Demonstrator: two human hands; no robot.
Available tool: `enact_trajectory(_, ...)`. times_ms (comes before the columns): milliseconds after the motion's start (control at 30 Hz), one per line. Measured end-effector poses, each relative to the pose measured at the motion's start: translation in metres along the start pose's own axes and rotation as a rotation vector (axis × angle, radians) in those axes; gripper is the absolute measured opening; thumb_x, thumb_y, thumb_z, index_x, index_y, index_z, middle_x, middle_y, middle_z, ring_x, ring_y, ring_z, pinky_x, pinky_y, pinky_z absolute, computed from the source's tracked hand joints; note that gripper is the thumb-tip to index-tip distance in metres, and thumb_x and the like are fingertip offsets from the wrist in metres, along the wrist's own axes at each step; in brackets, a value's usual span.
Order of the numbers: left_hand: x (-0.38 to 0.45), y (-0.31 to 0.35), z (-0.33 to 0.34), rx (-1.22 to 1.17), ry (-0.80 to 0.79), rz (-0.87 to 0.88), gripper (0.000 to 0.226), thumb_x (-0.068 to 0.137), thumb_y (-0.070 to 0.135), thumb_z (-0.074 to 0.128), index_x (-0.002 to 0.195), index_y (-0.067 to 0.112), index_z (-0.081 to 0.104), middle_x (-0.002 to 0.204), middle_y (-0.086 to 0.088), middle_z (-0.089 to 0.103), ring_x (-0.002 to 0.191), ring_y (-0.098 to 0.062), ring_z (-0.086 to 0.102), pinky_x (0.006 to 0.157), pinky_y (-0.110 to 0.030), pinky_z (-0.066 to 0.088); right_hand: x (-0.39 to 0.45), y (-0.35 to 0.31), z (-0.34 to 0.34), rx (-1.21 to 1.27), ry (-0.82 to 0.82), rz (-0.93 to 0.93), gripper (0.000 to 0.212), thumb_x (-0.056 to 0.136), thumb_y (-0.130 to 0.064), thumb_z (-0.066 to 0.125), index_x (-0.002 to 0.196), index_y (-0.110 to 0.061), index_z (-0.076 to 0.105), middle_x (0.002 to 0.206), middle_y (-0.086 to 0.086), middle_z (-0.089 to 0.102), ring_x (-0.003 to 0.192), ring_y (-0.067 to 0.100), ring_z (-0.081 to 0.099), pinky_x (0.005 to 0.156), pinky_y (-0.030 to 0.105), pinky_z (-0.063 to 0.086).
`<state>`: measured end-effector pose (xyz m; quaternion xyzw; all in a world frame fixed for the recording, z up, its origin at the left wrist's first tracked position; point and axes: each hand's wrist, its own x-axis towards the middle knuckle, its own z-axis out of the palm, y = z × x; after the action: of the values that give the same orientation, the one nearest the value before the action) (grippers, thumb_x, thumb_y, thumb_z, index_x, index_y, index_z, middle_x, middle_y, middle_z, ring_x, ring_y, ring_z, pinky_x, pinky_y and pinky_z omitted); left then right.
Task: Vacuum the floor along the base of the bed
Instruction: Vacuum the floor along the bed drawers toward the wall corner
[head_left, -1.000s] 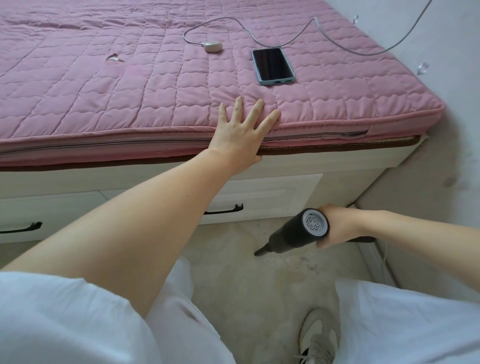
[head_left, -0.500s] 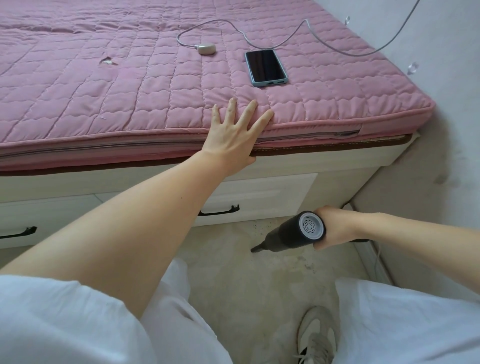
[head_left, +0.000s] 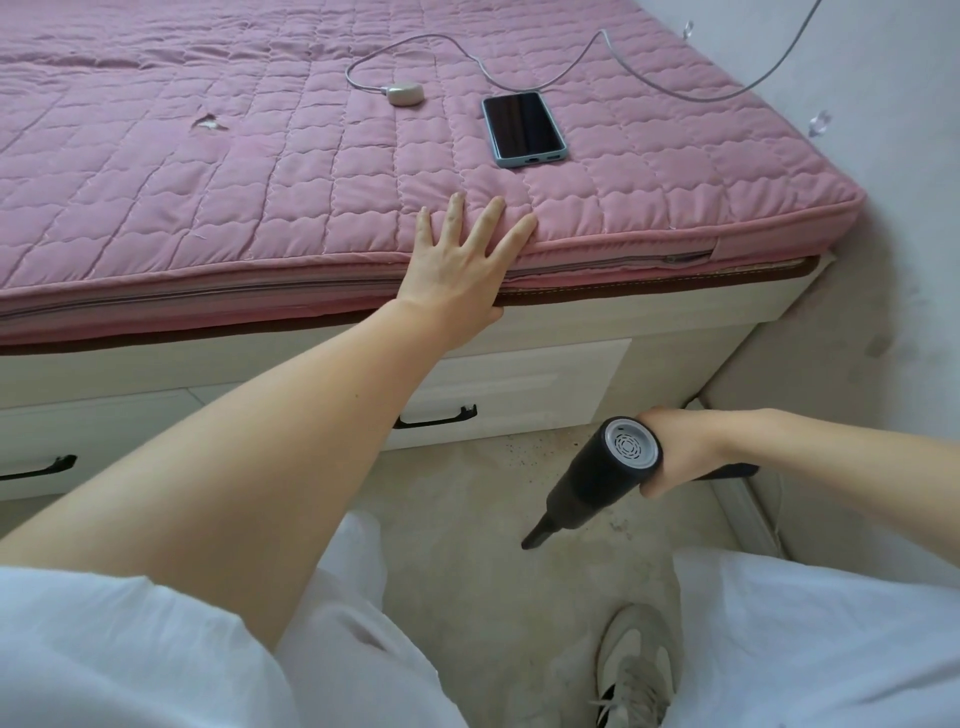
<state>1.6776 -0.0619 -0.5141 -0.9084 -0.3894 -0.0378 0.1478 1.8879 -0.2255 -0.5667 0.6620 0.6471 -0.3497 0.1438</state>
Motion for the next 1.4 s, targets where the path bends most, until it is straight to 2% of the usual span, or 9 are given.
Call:
enact_trajectory(100,-0.003,0.002,-0.001,-0.001,0.000,-0.014,0.097,0.089,0.042,0.064,0.155,0.027,-0.005,0.162,-0.010,0.003,0.147,-0.045,0.003,0.116,-0.063,0.011,-0.004,0.004,0.000,0.006,0.014,0.012,0.025,0.068,-0.016,0.071,0.089,-0.009,0.061,0.073,-0.005,0.053,0.067,0.011,0.050,0.058,0.020,0.040)
enact_trajectory(200,-0.004,0.004,-0.001,-0.012,0.012,-0.029,0.094,0.090,0.036,0.063,0.155,0.027,-0.004,0.162,-0.010,0.004,0.147,-0.044,0.004,0.117,-0.062,0.010,-0.007,0.007,-0.001,-0.014,0.056,0.027,0.019,0.070,-0.018,0.072,0.077,-0.019,0.055,0.066,-0.011,0.050,0.062,0.007,0.049,0.050,0.012,0.037)
enact_trajectory(433,-0.005,0.005,-0.001,-0.013,0.031,-0.034,0.095,0.088,0.039,0.065,0.155,0.027,0.000,0.161,-0.009,0.006,0.147,-0.044,0.005,0.117,-0.062,0.011,-0.012,0.012,-0.001,-0.063,0.106,0.046,0.033,0.071,-0.021,0.073,0.066,-0.031,0.042,0.064,-0.015,0.048,0.055,-0.002,0.045,0.045,0.009,0.032)
enact_trajectory(633,0.000,0.005,-0.001,-0.004,0.036,-0.007,0.098,0.084,0.044,0.068,0.155,0.027,0.002,0.161,-0.011,0.008,0.146,-0.045,0.008,0.115,-0.064,0.014,-0.016,0.019,-0.004,0.023,0.042,0.054,0.027,0.070,-0.016,0.073,0.070,-0.029,0.049,0.065,-0.014,0.051,0.058,-0.001,0.049,0.049,0.009,0.035)
enact_trajectory(733,0.003,0.006,0.001,0.005,0.046,0.017,0.098,0.084,0.045,0.068,0.155,0.026,0.002,0.161,-0.012,0.008,0.146,-0.044,0.008,0.114,-0.065,0.016,-0.015,0.023,-0.001,0.035,0.018,0.048,0.021,0.069,-0.015,0.073,0.082,-0.021,0.058,0.070,-0.013,0.055,0.063,0.001,0.052,0.054,0.011,0.039)
enact_trajectory(867,0.007,0.008,0.001,0.011,0.054,0.033,0.099,0.083,0.048,0.068,0.155,0.026,0.003,0.161,-0.011,0.009,0.146,-0.043,0.010,0.114,-0.065,0.016,-0.015,0.026,-0.001,0.034,0.040,0.049,0.025,0.070,-0.015,0.072,0.071,-0.027,0.050,0.066,-0.013,0.052,0.059,0.000,0.049,0.047,0.007,0.036)
enact_trajectory(1100,0.013,0.009,0.001,-0.010,0.071,0.056,0.101,0.080,0.051,0.069,0.155,0.028,0.005,0.162,-0.010,0.010,0.146,-0.043,0.013,0.115,-0.063,0.016,-0.008,0.029,-0.002,0.008,0.103,0.090,0.030,0.069,-0.018,0.072,0.063,-0.026,0.044,0.061,-0.011,0.045,0.052,0.002,0.042,0.046,0.012,0.033)
enact_trajectory(1267,0.014,0.009,0.001,-0.021,0.071,0.061,0.101,0.080,0.051,0.068,0.155,0.029,0.005,0.162,-0.010,0.010,0.146,-0.042,0.012,0.115,-0.063,0.016,-0.002,0.023,-0.002,-0.002,0.115,0.056,0.025,0.070,-0.020,0.072,0.068,-0.026,0.047,0.061,-0.012,0.047,0.052,0.002,0.043,0.044,0.010,0.033)
enact_trajectory(1400,0.015,0.008,0.001,-0.027,0.071,0.061,0.100,0.079,0.052,0.068,0.155,0.029,0.005,0.162,-0.010,0.010,0.147,-0.042,0.012,0.115,-0.063,0.016,0.005,0.019,0.000,-0.005,0.140,0.044,0.024,0.070,-0.022,0.071,0.088,-0.012,0.058,0.068,-0.008,0.051,0.058,0.008,0.046,0.050,0.019,0.036)
